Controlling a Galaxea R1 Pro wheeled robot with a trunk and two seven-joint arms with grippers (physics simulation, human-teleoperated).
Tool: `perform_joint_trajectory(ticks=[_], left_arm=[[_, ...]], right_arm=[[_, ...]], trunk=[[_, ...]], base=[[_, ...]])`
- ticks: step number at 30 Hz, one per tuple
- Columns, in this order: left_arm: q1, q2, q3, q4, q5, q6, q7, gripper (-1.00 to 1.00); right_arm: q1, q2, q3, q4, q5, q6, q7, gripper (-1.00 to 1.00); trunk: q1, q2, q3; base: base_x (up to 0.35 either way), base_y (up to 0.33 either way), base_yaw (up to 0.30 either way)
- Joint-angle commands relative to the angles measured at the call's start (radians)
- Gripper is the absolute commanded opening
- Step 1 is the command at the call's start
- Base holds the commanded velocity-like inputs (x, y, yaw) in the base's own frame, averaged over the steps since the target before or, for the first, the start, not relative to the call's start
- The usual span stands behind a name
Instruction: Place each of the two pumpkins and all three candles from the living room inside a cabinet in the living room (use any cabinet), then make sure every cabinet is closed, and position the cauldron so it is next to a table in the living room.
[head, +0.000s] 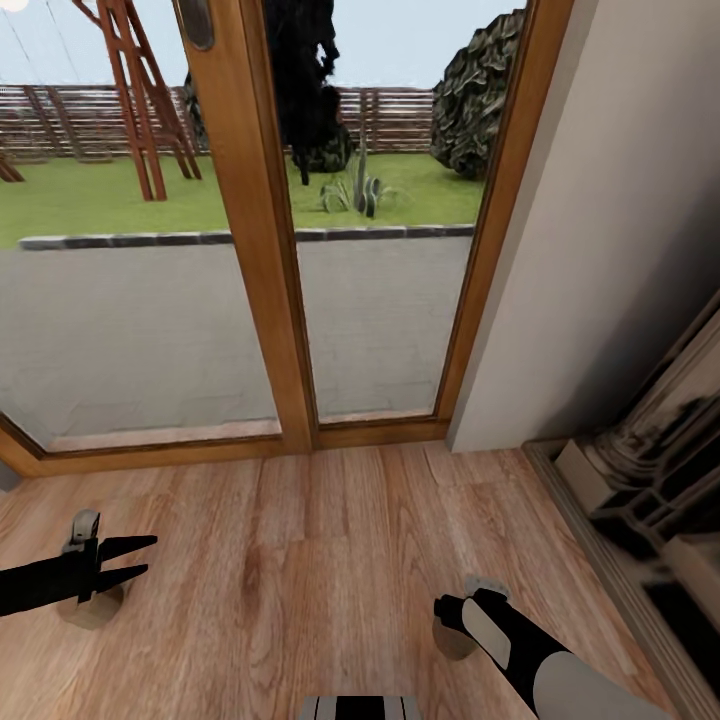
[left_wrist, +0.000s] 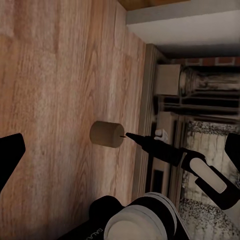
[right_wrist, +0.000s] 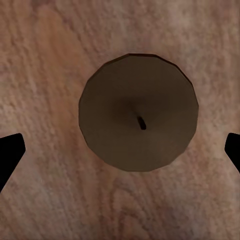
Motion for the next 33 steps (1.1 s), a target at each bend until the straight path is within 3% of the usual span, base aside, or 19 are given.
perform_joint_trajectory(ticks=[1, 5, 14, 33], left_arm=[[0.000, 0.000, 0.000, 0.000, 0.000, 0.000, 0.000, 1.00], [0.000, 0.000, -0.002, 0.000, 0.000, 0.000, 0.000, 1.00], [0.000, 0.000, -0.024, 0.000, 0.001, 0.000, 0.000, 1.00], [0.000, 0.000, -0.028, 0.000, 0.001, 0.000, 0.000, 1.00]], right_arm=[[0.000, 0.000, 0.000, 0.000, 0.000, 0.000, 0.000, 1.00], [0.000, 0.000, 0.000, 0.000, 0.000, 0.000, 0.000, 1.00], [0.000, 0.000, -0.001, 0.000, 0.000, -0.001, 0.000, 1.00], [0.000, -0.003, -0.005, -0.002, -0.001, -0.060, 0.000, 1.00]], trunk=[[0.000, 0.000, 0.000], [0.000, 0.000, 0.000], [0.004, -0.002, -0.035], [0.012, -0.006, -0.104]], base=[[0.006, 0.000, 0.000], [0.003, 0.000, 0.000], [0.000, 0.000, 0.000], [0.000, 0.000, 0.000]])
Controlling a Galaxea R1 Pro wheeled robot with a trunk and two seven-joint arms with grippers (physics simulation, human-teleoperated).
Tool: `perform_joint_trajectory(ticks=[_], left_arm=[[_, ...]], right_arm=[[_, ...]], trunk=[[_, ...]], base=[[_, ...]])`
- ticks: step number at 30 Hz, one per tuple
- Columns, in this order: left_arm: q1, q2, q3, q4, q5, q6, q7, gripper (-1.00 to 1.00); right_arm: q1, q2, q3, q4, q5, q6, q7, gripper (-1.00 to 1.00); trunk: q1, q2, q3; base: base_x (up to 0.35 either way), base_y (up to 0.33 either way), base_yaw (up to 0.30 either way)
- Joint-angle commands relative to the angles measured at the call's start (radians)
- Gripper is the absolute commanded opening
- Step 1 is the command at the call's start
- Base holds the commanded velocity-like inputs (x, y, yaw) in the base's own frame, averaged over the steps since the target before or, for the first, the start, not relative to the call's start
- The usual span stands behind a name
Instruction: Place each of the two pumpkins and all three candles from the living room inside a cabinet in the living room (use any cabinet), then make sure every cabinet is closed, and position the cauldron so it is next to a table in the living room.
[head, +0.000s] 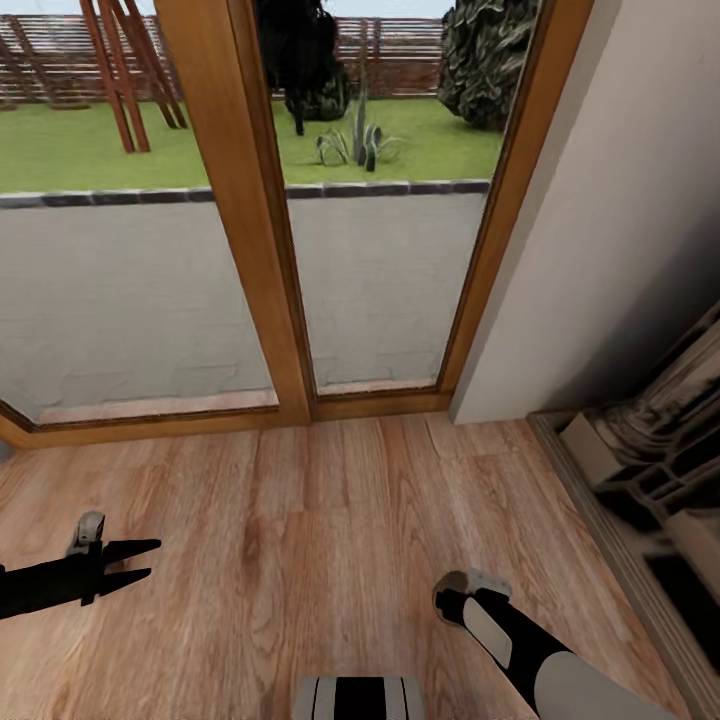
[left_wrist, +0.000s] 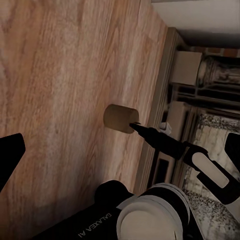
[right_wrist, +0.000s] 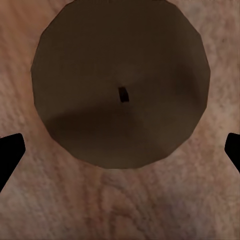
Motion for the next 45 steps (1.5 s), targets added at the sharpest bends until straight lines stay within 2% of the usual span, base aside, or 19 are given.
perform_joint_trajectory(ticks=[1, 34, 39, 45], left_arm=[[0.000, 0.000, 0.000, 0.000, 0.000, 0.000, 0.000, 1.00], [0.000, 0.000, 0.001, 0.000, 0.000, 0.000, -0.002, 1.00], [-0.001, 0.000, 0.001, 0.000, 0.000, 0.000, -0.002, 1.00], [0.000, 0.000, 0.001, 0.000, 0.000, 0.000, -0.002, 1.00]], right_arm=[[0.000, 0.000, 0.000, 0.000, 0.000, 0.000, 0.000, 1.00], [0.000, 0.000, -0.003, 0.001, -0.008, 0.000, 0.000, 1.00], [0.000, 0.000, -0.002, 0.001, -0.008, -0.001, 0.000, 1.00], [0.000, 0.000, -0.003, 0.001, -0.007, -0.001, 0.000, 1.00]], trunk=[[0.000, 0.000, 0.000], [0.000, 0.000, 0.000], [0.002, -0.001, -0.019], [0.002, -0.001, -0.019]], base=[[0.000, 0.000, 0.000], [0.065, 0.000, 0.000], [0.002, 0.000, 0.000], [0.000, 0.000, 0.000]])
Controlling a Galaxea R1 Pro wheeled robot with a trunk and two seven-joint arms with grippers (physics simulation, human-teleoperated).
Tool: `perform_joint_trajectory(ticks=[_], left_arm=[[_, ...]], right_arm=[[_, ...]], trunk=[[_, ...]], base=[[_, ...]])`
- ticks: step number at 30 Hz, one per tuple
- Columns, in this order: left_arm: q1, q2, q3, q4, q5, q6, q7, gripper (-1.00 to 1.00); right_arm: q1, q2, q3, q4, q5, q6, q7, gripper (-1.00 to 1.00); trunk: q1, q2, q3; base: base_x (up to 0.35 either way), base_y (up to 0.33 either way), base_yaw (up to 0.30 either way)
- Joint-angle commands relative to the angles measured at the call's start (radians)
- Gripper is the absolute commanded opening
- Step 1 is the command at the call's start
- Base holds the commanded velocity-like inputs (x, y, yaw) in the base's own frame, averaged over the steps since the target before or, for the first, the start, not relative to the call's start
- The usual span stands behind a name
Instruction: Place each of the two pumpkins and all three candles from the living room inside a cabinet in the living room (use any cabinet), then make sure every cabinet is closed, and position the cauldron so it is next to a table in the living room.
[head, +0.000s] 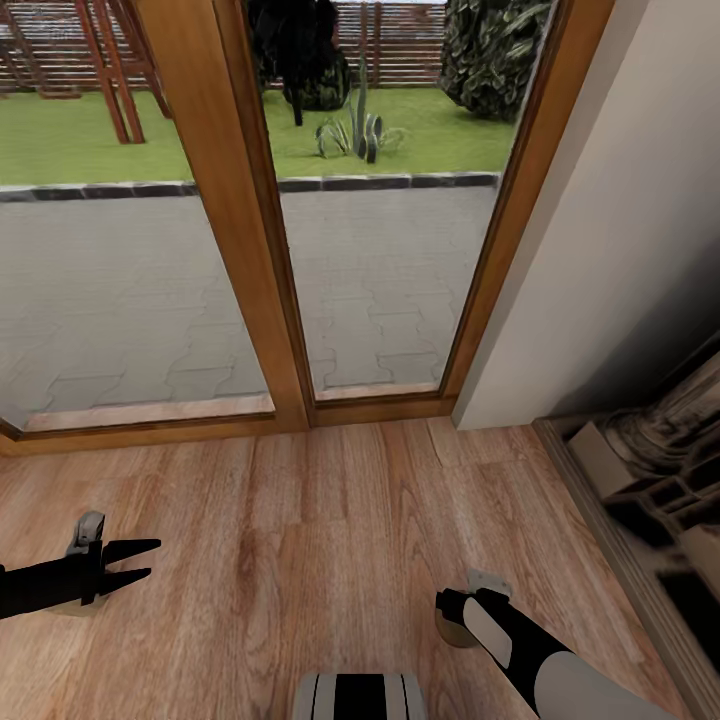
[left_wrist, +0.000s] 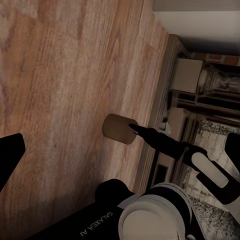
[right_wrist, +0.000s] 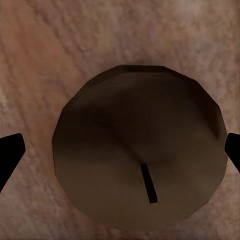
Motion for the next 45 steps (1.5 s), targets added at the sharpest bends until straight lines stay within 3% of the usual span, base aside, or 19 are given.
perform_joint_trajectory(ticks=[1, 5, 9, 45], left_arm=[[0.000, 0.000, 0.000, 0.000, 0.000, 0.000, 0.000, 1.00], [0.000, 0.000, 0.000, 0.000, 0.000, 0.000, 0.000, 1.00], [0.000, 0.000, 0.000, 0.000, 0.000, 0.000, 0.000, 1.00], [0.000, 0.000, 0.000, 0.000, 0.001, 0.000, 0.000, 1.00]], right_arm=[[0.000, 0.000, 0.000, 0.000, 0.000, 0.000, 0.000, 1.00], [0.000, 0.000, 0.000, 0.000, 0.000, 0.000, 0.000, 1.00], [0.000, 0.000, 0.000, 0.000, 0.000, 0.000, 0.000, 1.00], [0.000, 0.000, 0.003, 0.000, 0.003, -0.005, -0.002, 1.00]], trunk=[[0.000, 0.000, 0.000], [0.000, 0.000, 0.000], [0.002, -0.001, -0.015], [0.003, -0.001, -0.023]], base=[[0.000, 0.000, 0.000], [0.000, 0.000, 0.000], [0.000, 0.000, 0.000], [0.000, 0.000, 0.000]])
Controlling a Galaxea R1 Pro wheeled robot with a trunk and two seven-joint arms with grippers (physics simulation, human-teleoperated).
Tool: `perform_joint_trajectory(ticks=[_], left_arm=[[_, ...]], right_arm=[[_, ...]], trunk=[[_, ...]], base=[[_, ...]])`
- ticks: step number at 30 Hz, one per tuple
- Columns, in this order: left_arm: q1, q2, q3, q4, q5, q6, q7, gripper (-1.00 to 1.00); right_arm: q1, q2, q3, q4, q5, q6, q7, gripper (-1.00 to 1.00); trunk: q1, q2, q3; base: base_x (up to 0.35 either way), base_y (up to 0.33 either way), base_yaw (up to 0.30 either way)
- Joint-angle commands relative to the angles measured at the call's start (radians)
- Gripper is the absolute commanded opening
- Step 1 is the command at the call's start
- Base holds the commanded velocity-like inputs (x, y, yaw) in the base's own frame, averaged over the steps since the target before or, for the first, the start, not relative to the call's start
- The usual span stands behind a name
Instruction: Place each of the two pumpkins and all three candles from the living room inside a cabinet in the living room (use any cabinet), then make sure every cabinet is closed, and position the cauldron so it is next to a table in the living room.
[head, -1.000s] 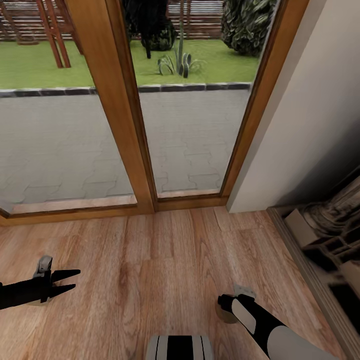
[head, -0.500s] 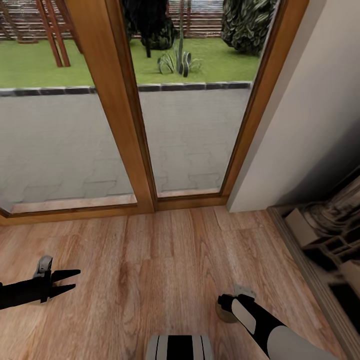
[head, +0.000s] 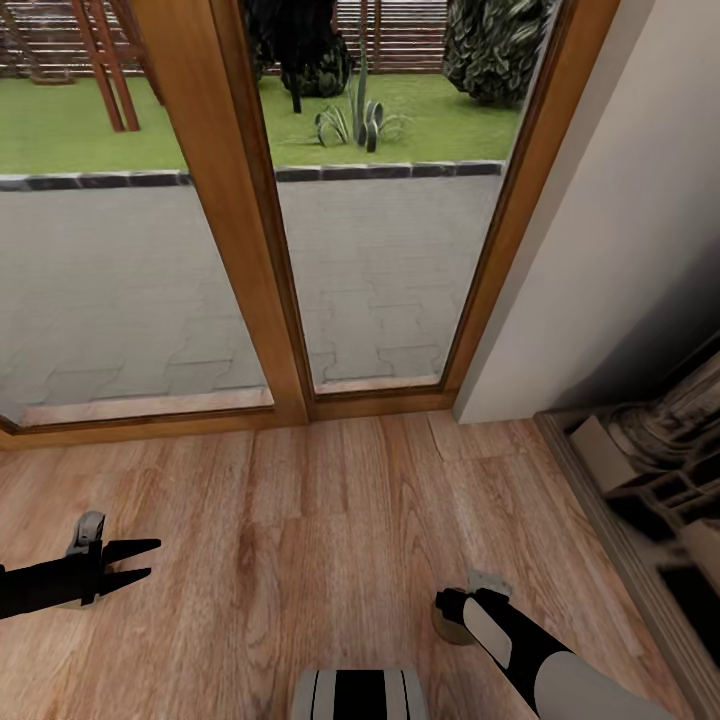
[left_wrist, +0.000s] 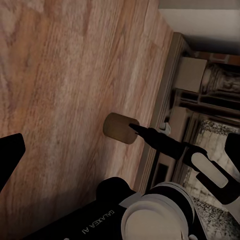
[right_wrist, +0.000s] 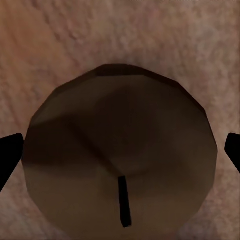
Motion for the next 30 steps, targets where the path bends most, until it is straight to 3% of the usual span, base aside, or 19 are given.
perform_joint_trajectory(ticks=[1, 3, 30], left_arm=[[0.000, 0.000, 0.000, 0.000, 0.000, 0.000, 0.000, 1.00], [0.000, 0.000, 0.000, 0.000, 0.000, 0.000, 0.000, 1.00], [0.001, 0.000, 0.000, 0.000, 0.002, 0.000, -0.002, 1.00]], right_arm=[[0.000, 0.000, 0.000, 0.000, 0.000, 0.000, 0.000, -1.00], [0.000, 0.001, 0.000, 0.000, 0.000, 0.000, 0.000, -1.00], [0.000, 0.000, -0.001, 0.000, 0.000, 0.003, 0.000, -1.00]], trunk=[[0.000, 0.000, 0.000], [0.001, 0.000, -0.008], [0.001, 0.000, -0.008]], base=[[0.000, 0.000, 0.000], [0.000, 0.000, 0.000], [0.000, 0.000, 0.000]])
